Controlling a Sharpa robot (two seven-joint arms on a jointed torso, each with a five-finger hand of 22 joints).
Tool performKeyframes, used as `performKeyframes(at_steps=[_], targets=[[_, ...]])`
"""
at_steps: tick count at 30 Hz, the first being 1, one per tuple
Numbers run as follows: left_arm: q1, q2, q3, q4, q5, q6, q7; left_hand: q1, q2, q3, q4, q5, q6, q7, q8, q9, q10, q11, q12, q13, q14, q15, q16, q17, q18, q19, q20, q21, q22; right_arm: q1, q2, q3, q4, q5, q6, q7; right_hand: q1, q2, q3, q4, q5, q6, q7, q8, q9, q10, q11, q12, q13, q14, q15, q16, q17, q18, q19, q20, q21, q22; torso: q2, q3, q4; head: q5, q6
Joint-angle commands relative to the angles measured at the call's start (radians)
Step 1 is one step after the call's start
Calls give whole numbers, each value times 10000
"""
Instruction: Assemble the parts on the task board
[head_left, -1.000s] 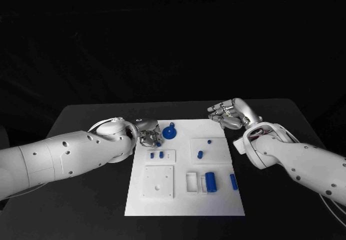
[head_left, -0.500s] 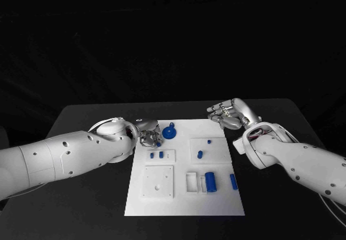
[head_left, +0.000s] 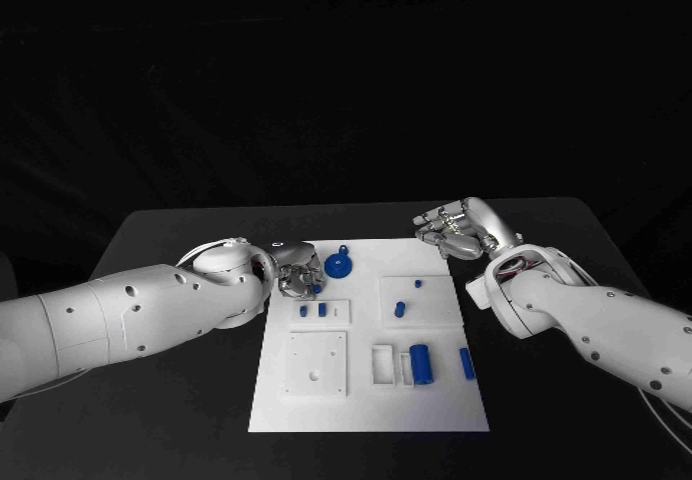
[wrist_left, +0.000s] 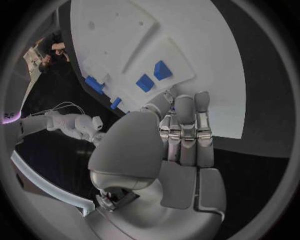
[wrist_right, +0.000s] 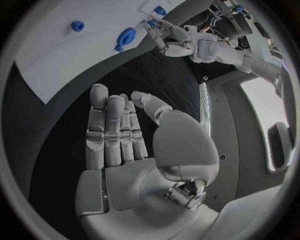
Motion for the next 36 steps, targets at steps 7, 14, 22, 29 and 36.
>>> performKeyframes(at_steps=[7, 14, 22, 29, 36], targets=[[-24, -26, -15, 25, -10, -129, 36, 22, -125, 19, -111, -27, -306, -77, -36, -8, -172, 33, 60, 6, -86, 20, -85, -35, 156, -71, 34, 70, 221, -13, 9, 1, 2, -87, 260, 16, -43, 15, 100, 27, -8, 0, 67, -37, -9, -197, 34, -117, -31, -37, 49, 20, -38, 190, 277, 82, -74, 91, 0, 2, -2, 13, 12], [-24, -109, -12, -45, -8, -398, 35, 70, -152, 66, -163, -6, -396, -52, -36, -8, -322, 105, 59, 4, -75, 57, -87, -46, 200, -84, 57, 118, 229, -16, -1, 1, -7, -593, 1201, -449, -35, -48, -94, 5, -586, -75, 115, -33, -7, -653, 176, -157, -58, -18, 147, 64, -52, 259, 306, 174, -113, 61, 1, 6, -3, 27, 28], [-24, -235, 7, -124, 33, -783, 151, 172, -265, 317, -324, 19, -319, 75, -33, -8, -684, 275, 63, 2, -263, 172, -256, -132, 341, -243, 148, 262, 254, -17, -72, 1, 43, -2238, 2936, -1200, 258, 74, -595, -344, -1020, -65, 102, -33, -6, -644, 168, -157, -59, 143, 140, 273, -19, 327, 414, 190, 218, 165, 1, 5, 1, -128, 87], [-18, -445, 52, -277, 1220, -1764, 632, 135, -528, 678, -576, 167, 4, 357, -27, -5, -984, 436, 61, -2, -798, 270, -1049, -491, 390, -835, 255, 386, 249, -18, -172, 2, 110, -3926, 3982, -1705, 191, 48, -911, -449, -1241, -62, 79, -36, -7, -768, 193, -174, -72, 228, 160, 405, 40, 288, 416, 193, 1004, 279, -6, 7, -9, -196, 135], [-10, -653, 170, -513, 4177, -2864, 1378, -52, -677, 922, -695, 204, 91, 583, -24, -3, -1161, 570, 56, -3, -1349, 477, -3738, -1632, 186, -1784, 488, -558, -111, -25, -178, 1, 255, -5386, 4388, -2223, 230, -45, -1343, -344, -2015, -279, 35, -36, -12, -1064, 261, -178, -74, 244, 228, 400, -16, 366, 402, 282, 951, 189, 0, 10, 0, -233, 153]])
